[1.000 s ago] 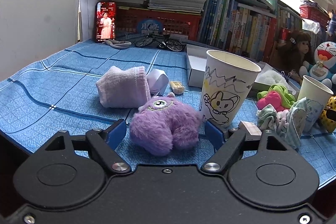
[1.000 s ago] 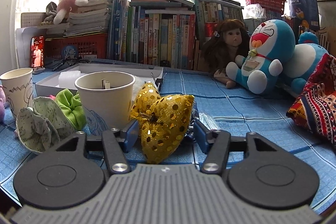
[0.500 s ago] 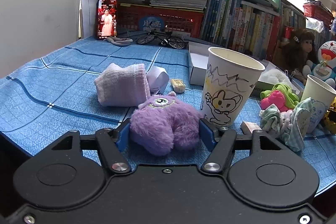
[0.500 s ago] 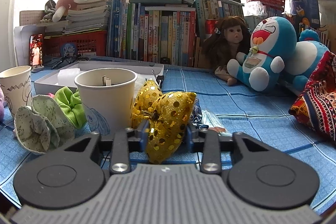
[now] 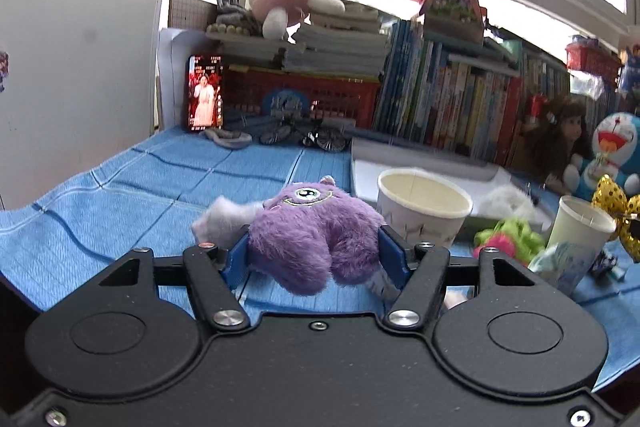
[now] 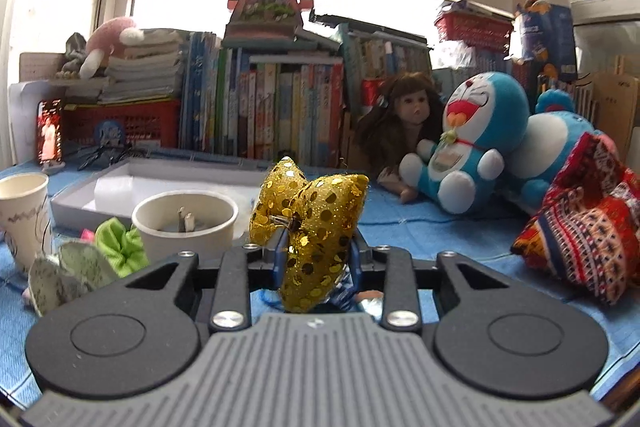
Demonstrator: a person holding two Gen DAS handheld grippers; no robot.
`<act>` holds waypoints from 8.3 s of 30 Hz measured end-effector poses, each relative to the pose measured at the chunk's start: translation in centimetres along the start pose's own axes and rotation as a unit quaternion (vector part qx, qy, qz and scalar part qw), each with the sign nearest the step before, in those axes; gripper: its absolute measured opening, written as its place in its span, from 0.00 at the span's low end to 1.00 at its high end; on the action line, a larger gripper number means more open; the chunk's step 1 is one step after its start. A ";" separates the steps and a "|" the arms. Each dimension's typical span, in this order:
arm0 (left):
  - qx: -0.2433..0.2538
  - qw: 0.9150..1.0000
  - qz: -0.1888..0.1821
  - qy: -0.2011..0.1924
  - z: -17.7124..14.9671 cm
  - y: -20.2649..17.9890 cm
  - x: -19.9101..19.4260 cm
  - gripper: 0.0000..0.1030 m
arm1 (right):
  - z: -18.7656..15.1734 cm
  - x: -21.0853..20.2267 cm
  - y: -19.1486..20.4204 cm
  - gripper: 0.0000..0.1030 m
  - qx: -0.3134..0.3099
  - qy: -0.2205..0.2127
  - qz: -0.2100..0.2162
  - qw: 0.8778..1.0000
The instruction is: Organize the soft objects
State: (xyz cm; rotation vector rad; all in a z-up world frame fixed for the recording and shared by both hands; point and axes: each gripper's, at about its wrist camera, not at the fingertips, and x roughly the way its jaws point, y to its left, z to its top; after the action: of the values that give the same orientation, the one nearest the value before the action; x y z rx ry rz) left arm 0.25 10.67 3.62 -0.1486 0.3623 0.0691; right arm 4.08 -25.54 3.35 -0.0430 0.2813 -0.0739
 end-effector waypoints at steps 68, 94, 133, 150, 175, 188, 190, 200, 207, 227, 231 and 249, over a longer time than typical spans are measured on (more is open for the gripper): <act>0.075 0.954 -0.084 0.278 12.9 -8.7 24.0 0.62 | 8.7 14.8 13.3 0.35 0.152 0.143 0.048 0.977; 0.050 0.935 -0.112 0.334 11.3 -8.9 27.2 0.63 | 7.2 19.0 13.8 0.36 0.151 0.244 0.007 0.958; 0.029 0.954 -0.123 0.271 12.9 -6.1 20.5 0.82 | 8.6 16.2 12.6 0.66 0.133 0.250 0.053 0.958; 0.040 0.971 -0.150 0.183 12.0 -5.5 12.0 0.85 | 10.3 7.1 10.2 0.83 0.057 0.095 0.106 0.988; 0.000 0.996 -0.074 0.044 3.8 -1.2 1.9 0.93 | 2.8 -1.1 10.8 0.91 -0.036 0.006 0.141 0.989; -0.026 0.999 0.025 0.041 1.5 2.2 4.4 0.93 | -1.4 -1.9 11.8 0.97 -0.037 0.019 0.181 0.983; -0.036 0.998 0.035 0.043 1.3 2.8 5.2 0.93 | -1.9 -1.5 11.6 0.97 -0.019 0.027 0.184 0.982; -0.071 0.994 0.066 0.054 0.0 4.9 8.1 0.93 | -3.3 0.6 10.9 0.97 0.065 0.050 0.172 0.982; -0.068 0.993 0.066 0.066 -0.4 4.9 9.3 0.93 | -3.6 1.7 11.7 0.99 0.071 0.062 0.165 0.982; -0.068 0.993 0.065 0.078 -0.7 5.1 10.9 0.91 | -4.0 3.1 12.2 0.93 0.089 0.094 0.161 0.978; -0.070 0.992 0.062 0.080 -0.6 5.4 11.2 0.85 | -3.9 3.1 12.3 0.87 0.086 0.094 0.166 0.978; -0.067 0.992 0.065 0.080 -0.5 5.2 10.3 0.47 | -3.5 2.2 12.7 0.48 0.059 0.100 0.193 0.974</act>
State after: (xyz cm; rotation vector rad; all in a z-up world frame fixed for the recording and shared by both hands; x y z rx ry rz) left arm 9.16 16.15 -1.19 -0.2643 0.5283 0.2106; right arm 6.01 -13.20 -1.28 0.1389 0.4809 0.2930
